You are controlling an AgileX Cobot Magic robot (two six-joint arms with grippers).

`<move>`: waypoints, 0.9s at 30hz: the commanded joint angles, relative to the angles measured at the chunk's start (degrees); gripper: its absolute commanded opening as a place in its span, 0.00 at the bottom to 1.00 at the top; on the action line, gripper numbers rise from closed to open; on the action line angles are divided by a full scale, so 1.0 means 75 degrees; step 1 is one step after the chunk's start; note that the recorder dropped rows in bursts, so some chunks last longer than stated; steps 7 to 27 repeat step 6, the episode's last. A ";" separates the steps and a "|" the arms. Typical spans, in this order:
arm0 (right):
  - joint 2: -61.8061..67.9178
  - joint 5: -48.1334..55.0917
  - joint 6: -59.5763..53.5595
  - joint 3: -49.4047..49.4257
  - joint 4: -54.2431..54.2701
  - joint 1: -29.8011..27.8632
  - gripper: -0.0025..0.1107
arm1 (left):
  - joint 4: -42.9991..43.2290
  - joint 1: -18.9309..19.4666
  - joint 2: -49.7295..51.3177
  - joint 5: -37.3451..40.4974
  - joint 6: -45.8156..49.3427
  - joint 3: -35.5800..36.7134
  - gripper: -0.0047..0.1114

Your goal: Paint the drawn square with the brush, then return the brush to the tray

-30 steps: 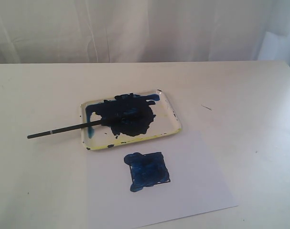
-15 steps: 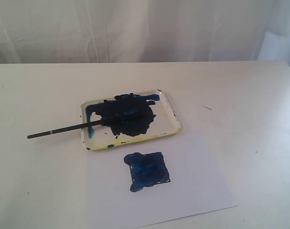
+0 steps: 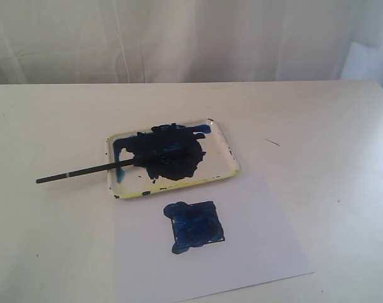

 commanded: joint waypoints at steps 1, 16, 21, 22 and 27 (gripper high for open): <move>-0.0034 0.0021 0.0033 0.0053 0.0026 0.0039 0.02 | -0.0070 -0.0043 -0.0039 0.0032 0.0010 0.0020 0.04; -0.0034 0.0034 -0.0106 0.0053 0.0026 0.0039 0.02 | -0.0070 -0.0043 -0.0039 0.0032 0.0010 0.0020 0.04; -0.0034 0.0034 -0.0106 0.0053 0.0026 0.0039 0.02 | -0.0070 -0.0043 -0.0039 0.0032 0.0010 0.0020 0.04; -0.0034 0.0034 -0.0106 0.0053 0.0026 0.0039 0.02 | -0.0070 -0.0043 -0.0039 0.0032 0.0010 0.0020 0.04; -0.0034 0.0034 -0.0106 0.0053 0.0026 0.0039 0.02 | -0.0070 -0.0043 -0.0039 0.0032 0.0010 0.0020 0.04</move>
